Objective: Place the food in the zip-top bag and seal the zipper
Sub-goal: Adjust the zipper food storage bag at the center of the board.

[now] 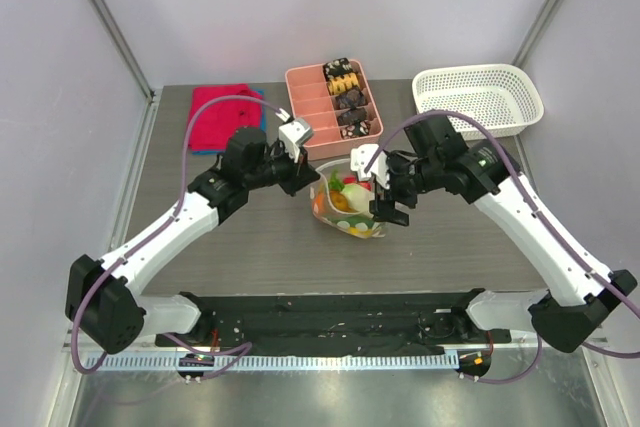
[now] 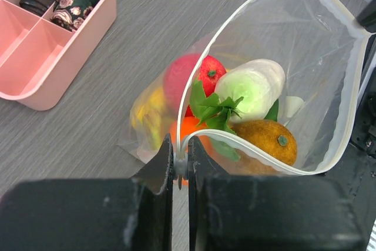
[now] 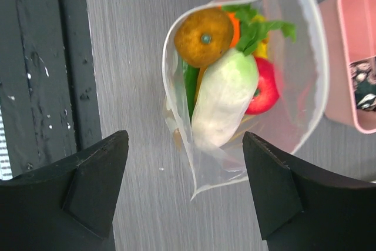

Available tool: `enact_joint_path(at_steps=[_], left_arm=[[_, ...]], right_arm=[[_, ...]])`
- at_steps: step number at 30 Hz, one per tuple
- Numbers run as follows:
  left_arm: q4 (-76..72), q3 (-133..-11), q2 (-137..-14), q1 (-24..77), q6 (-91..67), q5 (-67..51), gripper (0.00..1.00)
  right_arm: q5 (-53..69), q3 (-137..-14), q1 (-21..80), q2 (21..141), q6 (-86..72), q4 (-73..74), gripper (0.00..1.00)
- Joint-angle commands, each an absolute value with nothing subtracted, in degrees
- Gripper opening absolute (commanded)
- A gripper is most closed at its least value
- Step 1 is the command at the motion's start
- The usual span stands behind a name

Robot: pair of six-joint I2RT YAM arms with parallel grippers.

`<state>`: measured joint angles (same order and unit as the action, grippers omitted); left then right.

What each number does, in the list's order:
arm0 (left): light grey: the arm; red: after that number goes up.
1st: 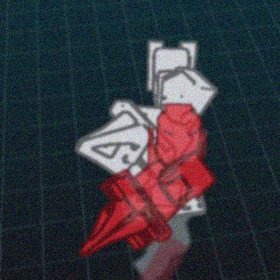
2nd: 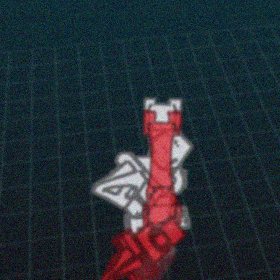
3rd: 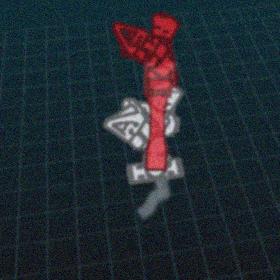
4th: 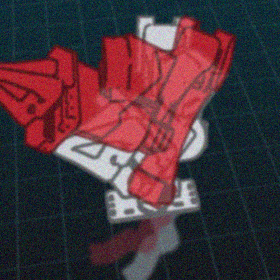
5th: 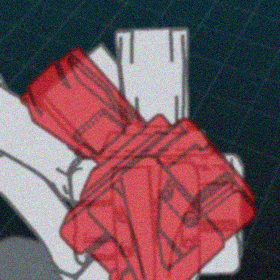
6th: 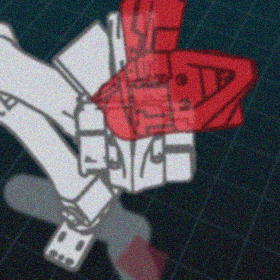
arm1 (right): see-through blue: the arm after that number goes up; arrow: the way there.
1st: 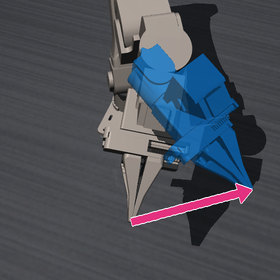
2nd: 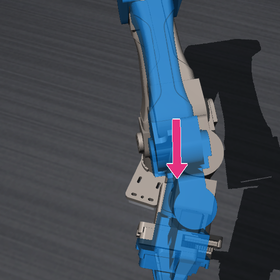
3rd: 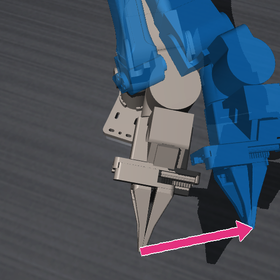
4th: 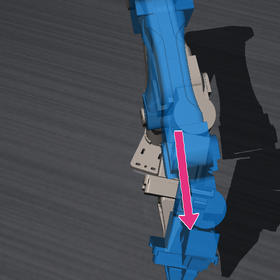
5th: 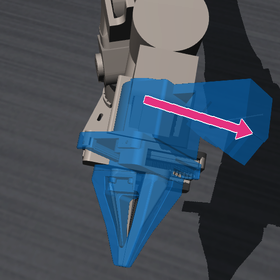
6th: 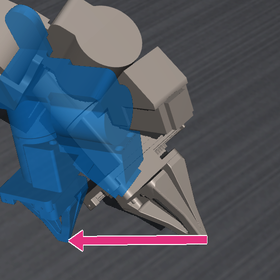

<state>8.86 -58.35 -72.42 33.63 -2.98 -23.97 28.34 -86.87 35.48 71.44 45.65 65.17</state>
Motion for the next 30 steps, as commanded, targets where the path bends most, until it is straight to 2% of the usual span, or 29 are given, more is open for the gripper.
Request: enact_joint_path(at_steps=[1, 7, 11, 18, 22, 23, 24, 26, 27, 28, 30], left_arm=[[9.75, -62.40, -72.60, 33.31, -4.31, -23.99, 0.00], [10.72, -62.84, -72.95, 33.31, -5.10, -24.08, 0.00], [11.42, -63.72, -73.21, 33.31, -6.15, -23.12, 0.00], [12.66, -65.39, -73.92, 32.61, -9.22, -22.59, 0.00], [12.48, -65.65, -74.44, 32.08, -10.28, -23.11, 0.00], [12.31, -65.65, -74.36, 32.08, -10.46, -23.20, 0.00], [12.30, -65.74, -74.44, 32.08, -10.55, -23.29, 0.00], [12.30, -65.83, -74.27, 32.08, -10.64, -23.81, 0.00], [12.22, -65.83, -74.18, 31.99, -10.46, -24.78, 0.00], [12.22, -65.57, -73.92, 31.99, -9.76, -25.57, 0.00], [11.43, -64.60, -72.78, 31.56, -9.67, -27.59, 0.00]], right_arm=[[24.78, -83.67, 36.91, 72.42, 48.34, 61.26, 0.83], [21.46, -81.04, 41.48, 74.00, 38.25, 50.82, 0.86], [22.84, -84.19, 42.19, 76.72, 30.25, 47.46, 0.86], [24.34, -82.01, 43.33, 77.96, 30.67, 47.63, 0.59], [23.30, -79.81, 43.94, 76.81, 32.52, 48.16, 0.54], [22.86, -79.80, 44.21, 77.34, 32.95, 48.34, 0.49], [22.33, -80.07, 44.12, 77.78, 33.13, 49.12, 0.38], [21.10, -80.94, 44.21, 79.10, 33.31, 50.01, 0.27], [20.57, -81.38, 44.21, 79.19, 33.22, 50.18, 0.07], [19.09, -81.56, 44.12, 79.28, 33.31, 50.10, 0.01], [17.50, -82.00, 44.12, 78.84, 33.14, 49.40, 0.01]])
